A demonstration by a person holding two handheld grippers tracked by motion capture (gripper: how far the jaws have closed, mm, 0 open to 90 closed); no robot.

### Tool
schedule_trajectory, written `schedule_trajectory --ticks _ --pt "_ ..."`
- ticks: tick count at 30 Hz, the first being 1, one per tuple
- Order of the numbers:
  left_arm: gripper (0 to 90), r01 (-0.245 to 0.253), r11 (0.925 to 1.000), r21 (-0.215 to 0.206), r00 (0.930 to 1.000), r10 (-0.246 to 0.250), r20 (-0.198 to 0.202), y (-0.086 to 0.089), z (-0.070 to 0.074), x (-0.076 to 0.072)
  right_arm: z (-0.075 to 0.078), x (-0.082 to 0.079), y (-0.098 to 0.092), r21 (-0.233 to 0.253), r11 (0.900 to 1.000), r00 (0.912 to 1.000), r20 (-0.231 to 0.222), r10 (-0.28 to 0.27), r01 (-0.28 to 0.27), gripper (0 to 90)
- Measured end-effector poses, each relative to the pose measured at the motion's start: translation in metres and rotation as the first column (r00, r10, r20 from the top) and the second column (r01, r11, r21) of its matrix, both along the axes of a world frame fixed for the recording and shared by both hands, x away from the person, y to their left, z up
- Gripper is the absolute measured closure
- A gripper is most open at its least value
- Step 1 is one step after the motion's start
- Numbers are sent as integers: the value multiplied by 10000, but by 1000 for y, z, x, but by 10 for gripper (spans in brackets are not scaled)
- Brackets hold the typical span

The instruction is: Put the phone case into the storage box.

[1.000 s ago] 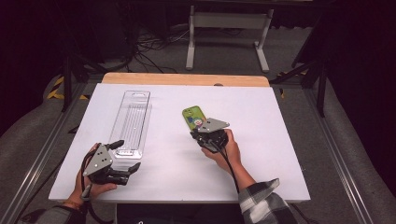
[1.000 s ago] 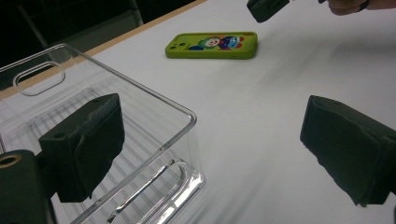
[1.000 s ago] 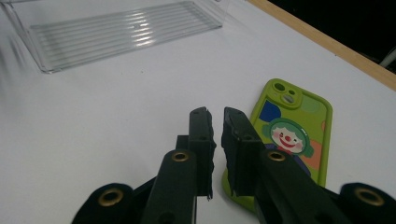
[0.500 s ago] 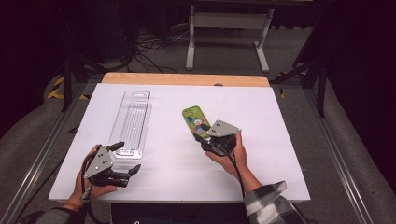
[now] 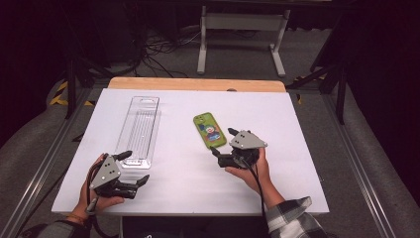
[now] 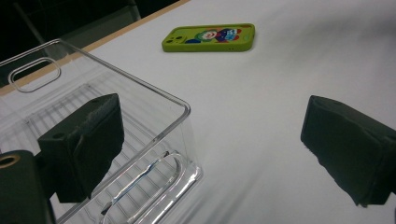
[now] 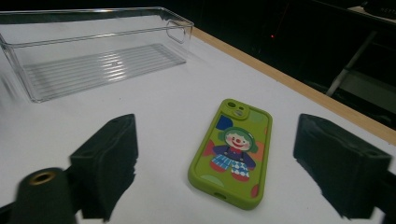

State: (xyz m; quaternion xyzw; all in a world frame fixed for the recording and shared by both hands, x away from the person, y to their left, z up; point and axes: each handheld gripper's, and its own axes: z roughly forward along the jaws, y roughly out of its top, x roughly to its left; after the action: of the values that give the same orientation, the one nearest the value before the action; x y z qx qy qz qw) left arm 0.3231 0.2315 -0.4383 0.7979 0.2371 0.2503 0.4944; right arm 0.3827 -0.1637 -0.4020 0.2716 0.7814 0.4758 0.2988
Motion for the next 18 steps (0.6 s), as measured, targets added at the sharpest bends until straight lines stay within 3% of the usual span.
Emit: schedule_trajectory --ticks 9,18 --pt "69 -30 10000 -11 10000 30 10 1 0 0 1 -13 -14 157 9997 9996 189 -214 211 60" --pt "69 13 10000 22 10000 -13 39 1 0 0 -3 -28 -23 -489 9972 9983 202 -555 564 64"
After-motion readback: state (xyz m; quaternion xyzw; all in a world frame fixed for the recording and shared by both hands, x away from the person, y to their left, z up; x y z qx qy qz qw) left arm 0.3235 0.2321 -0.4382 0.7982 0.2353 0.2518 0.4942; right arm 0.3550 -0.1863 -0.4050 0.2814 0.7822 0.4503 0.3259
